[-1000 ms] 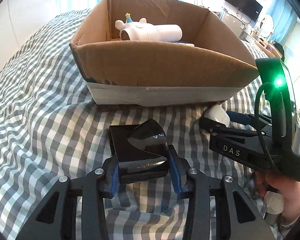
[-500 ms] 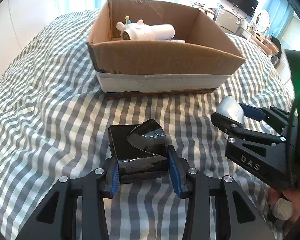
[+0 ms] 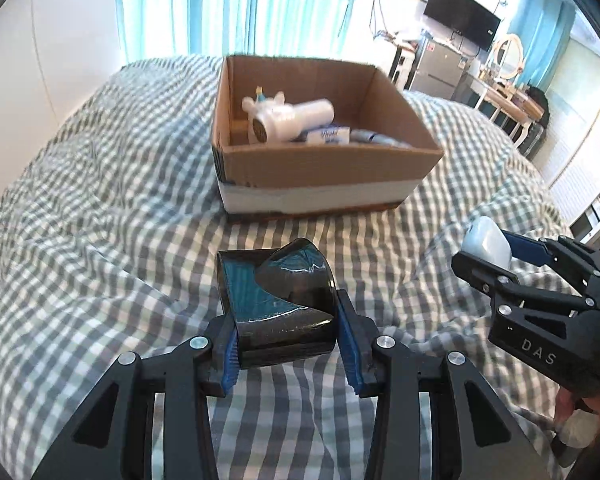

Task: Organize objects
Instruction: 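Carry both cases into the box and open both tools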

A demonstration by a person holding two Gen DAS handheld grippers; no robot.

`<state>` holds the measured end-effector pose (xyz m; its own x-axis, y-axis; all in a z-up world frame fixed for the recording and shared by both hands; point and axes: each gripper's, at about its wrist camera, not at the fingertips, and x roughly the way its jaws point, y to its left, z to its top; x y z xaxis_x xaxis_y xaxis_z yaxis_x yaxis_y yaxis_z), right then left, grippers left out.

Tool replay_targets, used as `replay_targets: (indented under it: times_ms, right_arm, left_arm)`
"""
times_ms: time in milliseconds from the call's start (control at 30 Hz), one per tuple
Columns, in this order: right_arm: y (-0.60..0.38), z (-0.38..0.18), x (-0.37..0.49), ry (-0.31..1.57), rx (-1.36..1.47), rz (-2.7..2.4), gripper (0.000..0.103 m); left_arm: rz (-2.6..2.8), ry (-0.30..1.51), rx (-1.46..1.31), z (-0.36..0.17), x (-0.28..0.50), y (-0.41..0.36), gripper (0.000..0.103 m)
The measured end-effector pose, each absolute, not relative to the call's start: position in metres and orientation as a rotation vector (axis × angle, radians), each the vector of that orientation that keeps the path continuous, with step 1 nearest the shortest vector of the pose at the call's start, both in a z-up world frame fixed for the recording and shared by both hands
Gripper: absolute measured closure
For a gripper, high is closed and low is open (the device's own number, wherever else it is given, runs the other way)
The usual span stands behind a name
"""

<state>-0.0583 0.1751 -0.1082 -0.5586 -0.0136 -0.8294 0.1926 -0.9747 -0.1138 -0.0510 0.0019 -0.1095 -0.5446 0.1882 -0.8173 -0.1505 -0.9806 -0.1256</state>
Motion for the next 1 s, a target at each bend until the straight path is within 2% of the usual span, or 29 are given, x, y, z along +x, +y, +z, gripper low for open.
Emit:
replay_targets:
  times_ms: [533,800,1000]
  right_arm:
    - [0.175,-0.002,-0.025,0.227,1.155,-2.799,0.047]
    - [0.166,0.023,-0.072,0.163,1.078,-2.789,0.047]
    - [0.159,0.021,-0.131,0.132,1.066,-2.769,0.047]
  left_arm:
    - [2.705,-0.042,-1.132,-0.023,-0.053,-0.002,0.064]
    - [2.730,-0.034,-1.064,0.001,-0.104,-0.001,0.064]
    - [2.736,-0.016,-1.052,-0.003,-0.160,0.004,0.064]
